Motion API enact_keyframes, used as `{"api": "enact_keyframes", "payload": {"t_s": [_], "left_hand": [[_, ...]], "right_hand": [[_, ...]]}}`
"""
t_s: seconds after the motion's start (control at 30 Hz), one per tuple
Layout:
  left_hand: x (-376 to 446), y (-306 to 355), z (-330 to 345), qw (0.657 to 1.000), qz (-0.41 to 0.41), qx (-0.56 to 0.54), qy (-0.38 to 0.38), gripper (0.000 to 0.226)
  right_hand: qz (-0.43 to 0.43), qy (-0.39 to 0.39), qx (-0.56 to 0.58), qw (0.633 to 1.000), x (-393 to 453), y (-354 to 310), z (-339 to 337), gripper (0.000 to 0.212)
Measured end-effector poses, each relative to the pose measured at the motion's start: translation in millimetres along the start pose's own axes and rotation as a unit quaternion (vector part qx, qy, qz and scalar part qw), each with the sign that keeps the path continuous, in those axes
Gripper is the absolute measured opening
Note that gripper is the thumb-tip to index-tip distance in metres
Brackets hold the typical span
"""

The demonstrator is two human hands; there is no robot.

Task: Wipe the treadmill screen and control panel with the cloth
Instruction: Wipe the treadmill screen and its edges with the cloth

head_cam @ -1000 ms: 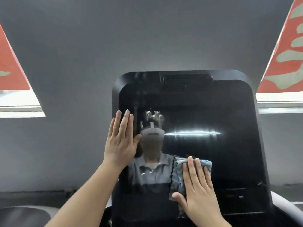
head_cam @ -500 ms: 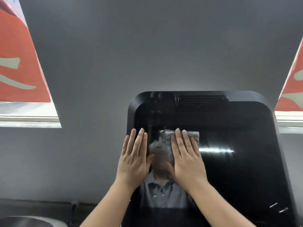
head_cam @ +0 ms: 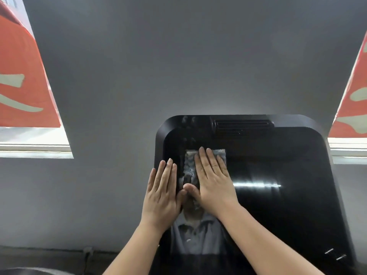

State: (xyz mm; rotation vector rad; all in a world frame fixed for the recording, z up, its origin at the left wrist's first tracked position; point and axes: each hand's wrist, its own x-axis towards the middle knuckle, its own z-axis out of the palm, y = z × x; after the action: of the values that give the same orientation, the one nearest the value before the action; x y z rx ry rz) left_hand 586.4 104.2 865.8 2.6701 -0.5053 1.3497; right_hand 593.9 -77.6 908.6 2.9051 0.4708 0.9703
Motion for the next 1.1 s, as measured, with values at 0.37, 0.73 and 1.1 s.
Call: {"api": "enact_keyframes", "payload": {"t_s": [0.37,0.73,1.1], "left_hand": [[0,-2,-3,1.000,0.004,-0.009,-0.008,0.068],[-2,-2,0,1.000,-0.003,-0.007,-0.022,0.073],[-3,-1,1,1.000,0.001,-0.017,-0.004,0.072]], "right_hand": [[-0.045,0.042,-0.023,0.998,-30,17,12,0.074],[0.015,-0.003,-0.024,1.000,-181,-11,49,0.080],[0.102,-0.013,0.000,0.995,-11,32,-9,0.085]]}}
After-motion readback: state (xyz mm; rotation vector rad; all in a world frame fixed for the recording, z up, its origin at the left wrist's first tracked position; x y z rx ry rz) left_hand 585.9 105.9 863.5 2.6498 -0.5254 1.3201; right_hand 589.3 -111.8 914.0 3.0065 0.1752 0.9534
